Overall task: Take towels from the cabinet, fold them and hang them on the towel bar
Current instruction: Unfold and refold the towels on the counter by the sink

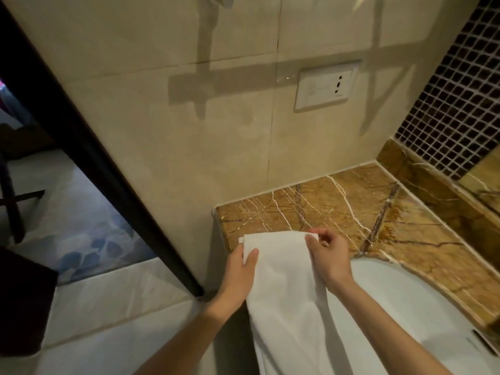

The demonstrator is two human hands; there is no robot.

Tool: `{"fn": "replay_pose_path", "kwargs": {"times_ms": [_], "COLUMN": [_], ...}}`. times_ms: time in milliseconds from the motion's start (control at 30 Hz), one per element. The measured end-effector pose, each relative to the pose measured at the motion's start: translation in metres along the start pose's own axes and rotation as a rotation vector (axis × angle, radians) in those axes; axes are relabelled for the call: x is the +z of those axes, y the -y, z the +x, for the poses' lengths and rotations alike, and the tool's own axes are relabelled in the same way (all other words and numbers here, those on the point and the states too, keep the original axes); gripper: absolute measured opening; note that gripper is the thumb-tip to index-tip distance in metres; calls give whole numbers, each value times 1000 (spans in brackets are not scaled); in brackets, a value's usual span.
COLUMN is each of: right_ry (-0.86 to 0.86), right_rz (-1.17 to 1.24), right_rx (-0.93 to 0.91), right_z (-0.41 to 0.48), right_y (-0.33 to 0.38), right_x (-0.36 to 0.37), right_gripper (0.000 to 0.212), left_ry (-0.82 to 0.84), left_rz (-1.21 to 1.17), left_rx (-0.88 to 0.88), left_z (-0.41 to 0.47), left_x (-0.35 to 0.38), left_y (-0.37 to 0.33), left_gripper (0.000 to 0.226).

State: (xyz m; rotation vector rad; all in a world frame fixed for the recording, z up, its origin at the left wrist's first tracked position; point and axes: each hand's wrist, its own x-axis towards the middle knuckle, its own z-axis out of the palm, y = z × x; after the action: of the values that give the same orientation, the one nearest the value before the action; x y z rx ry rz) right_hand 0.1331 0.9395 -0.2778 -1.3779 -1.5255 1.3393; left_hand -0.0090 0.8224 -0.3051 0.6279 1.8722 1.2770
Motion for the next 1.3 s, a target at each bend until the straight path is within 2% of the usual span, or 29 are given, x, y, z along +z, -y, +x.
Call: {"fn": "replay_pose_path", "kwargs": {"times_ms": [100, 167, 300, 400, 600, 700, 733, 800, 833, 900, 967, 1033, 1100, 1167, 1300], "right_ry": [-41, -41, -68, -63, -3, 35, 45, 63, 73, 82, 91, 148, 223, 266, 323], "right_rz": [-49, -74, -97, -140, -331, -441, -475, -544, -586, -668, -789, -962, -1125, -1218, -1265], "right_rx": [-52, -46, -34, -69, -83, -145, -162, -168, -167, -208, -314, -423, -473, -457, -429], "right_z": [11, 18, 29, 34, 45, 51, 50, 44, 39, 29, 21, 16, 15, 15, 18], "right_y": [-11, -20, -34, -41, -58, -59, -59, -56, -55, -52, -53, -59, -68, -75, -79], "right_x": [0, 3, 16, 28, 46, 46, 46, 46, 46, 46, 45, 43, 41, 40, 40], "right_gripper": [9, 8, 14, 17, 18, 17, 15, 9, 14, 29, 34, 36, 45, 53, 58], "left_ry": [2, 4, -25, -124, -232, -297, -304, -307, -300, -314, -358, -283, -144, -39, 65], "left_rz": [113, 187, 219, 243, 92, 65, 71, 98, 126, 230, 499, 796, 997, 1126, 1206], "left_rx": [-43, -52, -67, -63, -76, -61, -61, -53, -22, 146, 410, 537, 548, 487, 413], "left_z": [14, 22, 36, 45, 52, 49, 47, 42, 39, 31, 27, 29, 32, 35, 39], "left_x": [14, 19, 25, 27, 24, 29, 31, 34, 35, 34, 33, 33, 31, 27, 20], "left_y": [13, 19, 23, 30, 37, 42, 41, 39, 37, 33, 36, 41, 45, 50, 61], "left_gripper": [58, 64, 56, 43, 15, 14, 15, 37, 47, 53, 46, 43, 49, 61, 68]}}
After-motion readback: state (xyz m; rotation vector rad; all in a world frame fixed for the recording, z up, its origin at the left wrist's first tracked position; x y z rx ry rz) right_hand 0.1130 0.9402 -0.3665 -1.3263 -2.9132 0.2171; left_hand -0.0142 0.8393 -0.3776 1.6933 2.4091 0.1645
